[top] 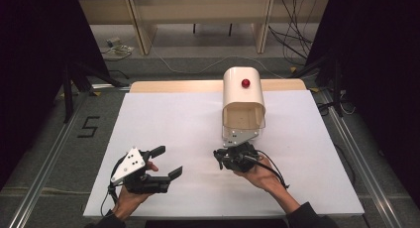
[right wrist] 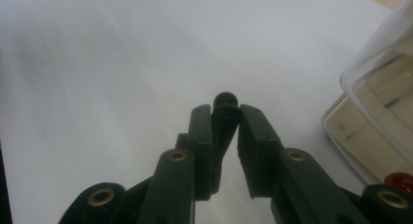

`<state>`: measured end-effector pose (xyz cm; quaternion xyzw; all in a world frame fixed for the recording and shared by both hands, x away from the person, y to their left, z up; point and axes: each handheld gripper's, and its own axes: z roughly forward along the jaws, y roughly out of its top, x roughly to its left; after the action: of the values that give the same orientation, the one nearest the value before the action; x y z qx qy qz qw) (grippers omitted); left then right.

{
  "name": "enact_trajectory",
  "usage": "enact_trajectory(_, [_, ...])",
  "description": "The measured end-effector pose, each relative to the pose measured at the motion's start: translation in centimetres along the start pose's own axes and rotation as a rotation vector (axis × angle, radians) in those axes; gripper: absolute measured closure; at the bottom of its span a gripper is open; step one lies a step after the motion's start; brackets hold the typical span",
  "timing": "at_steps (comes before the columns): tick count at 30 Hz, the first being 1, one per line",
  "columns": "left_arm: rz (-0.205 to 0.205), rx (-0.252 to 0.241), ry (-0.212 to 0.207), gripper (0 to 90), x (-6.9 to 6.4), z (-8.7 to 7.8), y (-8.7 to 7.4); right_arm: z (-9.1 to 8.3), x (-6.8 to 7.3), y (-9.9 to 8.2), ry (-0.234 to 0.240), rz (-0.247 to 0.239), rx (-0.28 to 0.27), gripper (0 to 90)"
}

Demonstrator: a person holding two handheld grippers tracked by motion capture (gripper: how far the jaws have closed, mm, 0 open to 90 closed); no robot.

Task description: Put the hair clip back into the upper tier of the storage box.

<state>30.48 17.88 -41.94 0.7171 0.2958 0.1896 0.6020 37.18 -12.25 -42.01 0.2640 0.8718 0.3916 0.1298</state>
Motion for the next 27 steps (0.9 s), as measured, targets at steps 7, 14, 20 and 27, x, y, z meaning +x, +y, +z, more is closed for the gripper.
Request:
enact_trajectory(7, [-0.001,0.001,-0.001,12.2,0.0,0.0,0.0,-0.9,0.0,0.8,0.012,0.0,-0.019,76.9])
enact_trajectory(14, [0.0,0.002,0.0,12.3,0.0,0.0,0.0,-2.0,-0.2,1.7,0.019,0.001,-0.042,76.8])
enact_trajectory(20, [0.001,0.003,0.0,12.2,0.0,0.1,0.0,-3.1,-0.4,2.8,0.021,0.0,-0.072,76.8])
enact_trajectory(27, [0.001,0.002,-0.001,12.2,0.0,0.0,0.0,-4.3,-0.9,4.2,0.024,0.009,-0.114,76.8])
